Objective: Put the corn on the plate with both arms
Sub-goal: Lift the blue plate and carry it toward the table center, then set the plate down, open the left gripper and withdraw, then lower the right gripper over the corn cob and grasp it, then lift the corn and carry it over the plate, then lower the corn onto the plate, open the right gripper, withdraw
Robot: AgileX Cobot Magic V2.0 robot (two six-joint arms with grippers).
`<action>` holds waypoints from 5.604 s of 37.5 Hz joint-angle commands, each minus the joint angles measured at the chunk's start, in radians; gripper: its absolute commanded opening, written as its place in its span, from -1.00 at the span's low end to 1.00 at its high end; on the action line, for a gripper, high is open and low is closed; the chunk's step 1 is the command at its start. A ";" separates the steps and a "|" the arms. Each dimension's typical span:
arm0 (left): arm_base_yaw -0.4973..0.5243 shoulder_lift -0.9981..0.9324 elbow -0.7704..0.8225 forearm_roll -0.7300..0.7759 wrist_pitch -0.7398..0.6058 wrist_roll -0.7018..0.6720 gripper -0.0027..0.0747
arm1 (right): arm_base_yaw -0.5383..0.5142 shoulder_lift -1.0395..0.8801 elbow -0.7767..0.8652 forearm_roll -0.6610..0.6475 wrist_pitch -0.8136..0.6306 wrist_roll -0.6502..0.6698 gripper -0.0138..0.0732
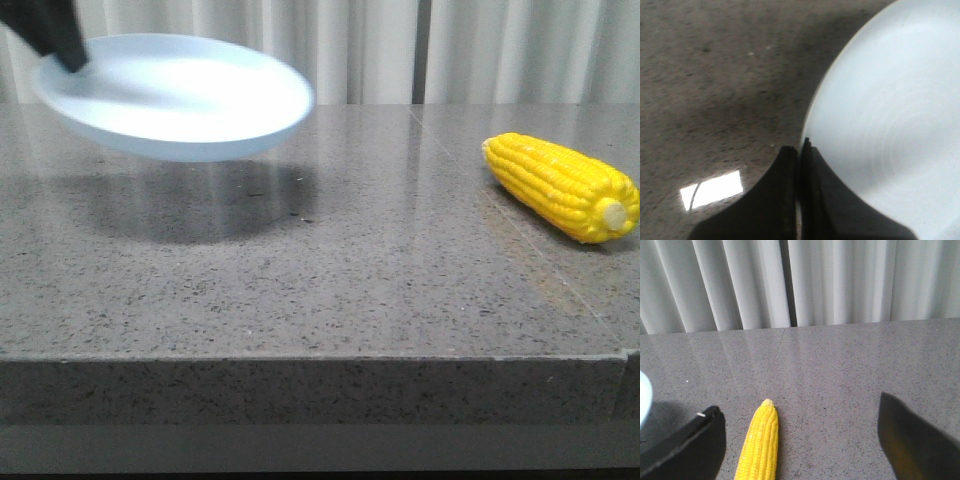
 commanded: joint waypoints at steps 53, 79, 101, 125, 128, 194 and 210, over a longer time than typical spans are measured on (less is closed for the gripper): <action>-0.117 -0.377 0.247 0.416 -0.173 -0.238 -0.99 | -0.005 0.013 -0.032 0.001 -0.076 -0.007 0.79; -0.117 -1.105 1.000 0.435 -0.627 -0.363 -0.98 | -0.005 0.013 -0.032 0.001 -0.076 -0.007 0.79; -0.117 -1.631 1.195 0.440 -0.686 -0.361 -0.98 | -0.005 0.015 -0.033 0.042 -0.044 -0.007 0.79; -0.117 -1.631 1.195 0.440 -0.688 -0.361 -0.98 | 0.134 0.706 -0.341 0.066 0.170 -0.012 0.79; -0.117 -1.631 1.195 0.440 -0.688 -0.361 -0.98 | 0.169 0.812 -0.388 0.066 0.173 -0.012 0.80; -0.117 -1.631 1.195 0.440 -0.688 -0.361 -0.98 | 0.660 1.372 -0.929 -0.161 0.394 0.257 -0.13; -0.117 -1.631 1.195 0.440 -0.688 -0.361 -0.98 | 0.660 1.357 -0.933 -0.161 0.395 0.256 0.68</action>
